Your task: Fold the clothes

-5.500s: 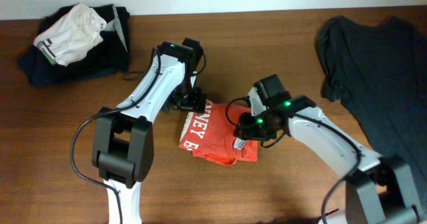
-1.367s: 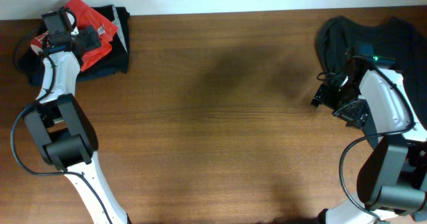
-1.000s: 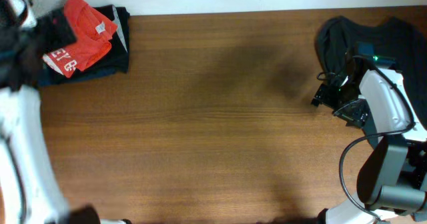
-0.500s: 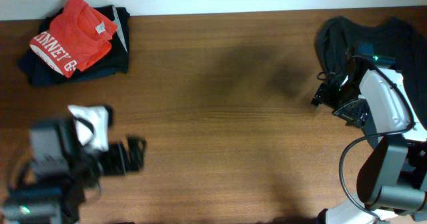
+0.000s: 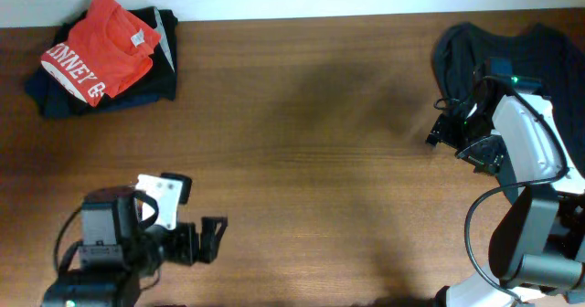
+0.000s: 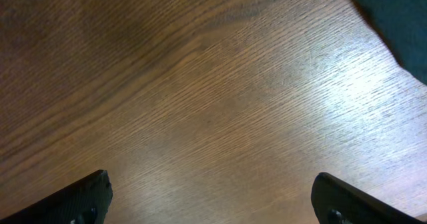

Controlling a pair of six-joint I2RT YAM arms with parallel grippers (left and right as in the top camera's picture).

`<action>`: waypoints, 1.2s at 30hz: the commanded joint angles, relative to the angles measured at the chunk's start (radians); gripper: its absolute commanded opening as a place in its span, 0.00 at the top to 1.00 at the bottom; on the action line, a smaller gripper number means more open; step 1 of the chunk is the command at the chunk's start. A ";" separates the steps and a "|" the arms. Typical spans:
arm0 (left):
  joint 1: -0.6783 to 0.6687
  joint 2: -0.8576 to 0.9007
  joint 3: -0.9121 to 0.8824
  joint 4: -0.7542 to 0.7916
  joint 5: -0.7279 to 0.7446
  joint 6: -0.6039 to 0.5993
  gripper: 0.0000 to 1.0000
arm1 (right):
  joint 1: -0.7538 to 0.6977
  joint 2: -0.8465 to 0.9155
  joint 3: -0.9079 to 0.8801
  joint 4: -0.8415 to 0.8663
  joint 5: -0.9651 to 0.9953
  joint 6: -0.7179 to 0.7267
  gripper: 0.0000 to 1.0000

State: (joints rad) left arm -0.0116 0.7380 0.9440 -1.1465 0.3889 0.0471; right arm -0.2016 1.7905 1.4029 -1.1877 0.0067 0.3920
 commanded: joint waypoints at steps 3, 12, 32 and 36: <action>-0.110 -0.191 -0.271 0.496 -0.022 0.121 0.01 | -0.002 -0.011 0.010 -0.001 0.003 0.005 0.01; -0.079 -0.510 -0.832 1.311 -0.099 0.115 0.01 | -0.002 -0.011 0.010 -0.001 0.003 0.005 0.02; 0.011 -0.733 -0.935 1.085 -0.143 0.059 0.01 | -0.002 -0.011 0.010 -0.001 0.003 0.005 0.01; 0.011 -0.733 -0.935 1.085 -0.143 0.059 0.01 | -0.002 -0.011 0.010 -0.001 0.003 0.005 0.01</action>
State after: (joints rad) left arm -0.0048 0.0128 0.0147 -0.0586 0.2493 0.1150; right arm -0.2016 1.7905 1.4029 -1.1881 0.0067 0.3920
